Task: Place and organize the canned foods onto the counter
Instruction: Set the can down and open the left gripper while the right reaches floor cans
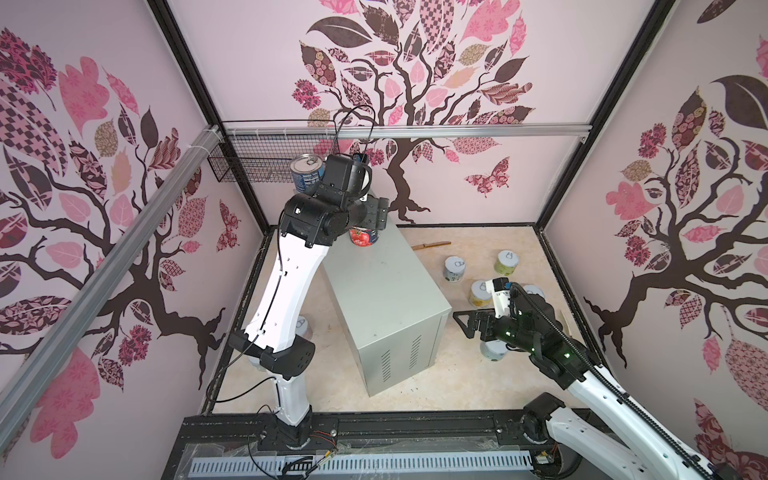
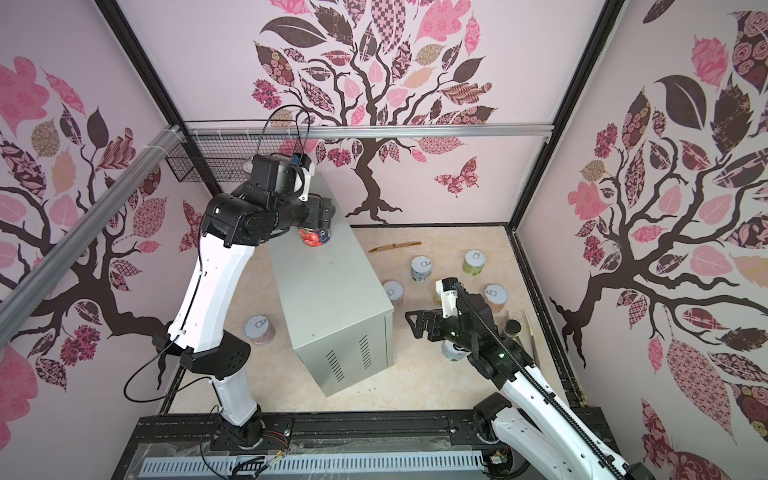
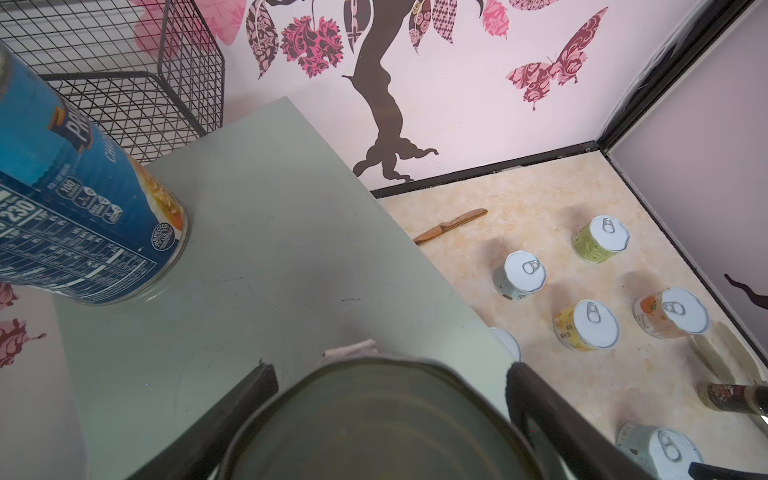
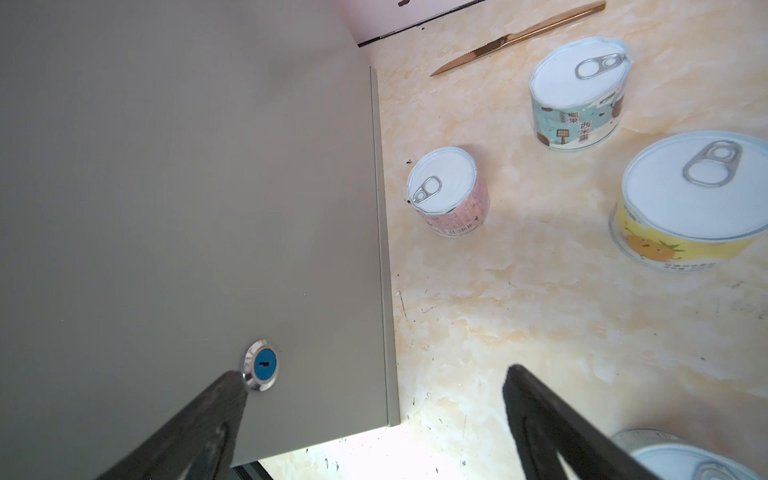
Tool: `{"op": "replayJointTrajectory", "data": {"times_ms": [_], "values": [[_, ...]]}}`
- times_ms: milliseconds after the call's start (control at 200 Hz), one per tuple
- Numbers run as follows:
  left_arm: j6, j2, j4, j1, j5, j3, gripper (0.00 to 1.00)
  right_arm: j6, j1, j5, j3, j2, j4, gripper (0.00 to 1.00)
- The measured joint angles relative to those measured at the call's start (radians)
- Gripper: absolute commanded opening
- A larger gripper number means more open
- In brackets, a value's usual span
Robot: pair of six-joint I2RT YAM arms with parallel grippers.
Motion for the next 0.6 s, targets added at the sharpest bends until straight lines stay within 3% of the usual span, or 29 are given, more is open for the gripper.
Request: {"op": "replayJointTrajectory", "data": {"times_ms": [105,365,600], "values": [[0.009,0.002,0.009,0.007,0.0,0.003,0.98,-0.003,0.0,0.0,0.018,-0.012,-0.006,1.0],[0.017,-0.027,0.056,0.01,0.01,-0.001,0.98,-0.044,0.0,0.016,0.129,-0.04,-0.069,1.0],[0.017,-0.258,0.13,0.01,0.034,-0.105,0.98,-0.106,0.0,0.031,0.287,-0.01,-0.14,1.0]]}}
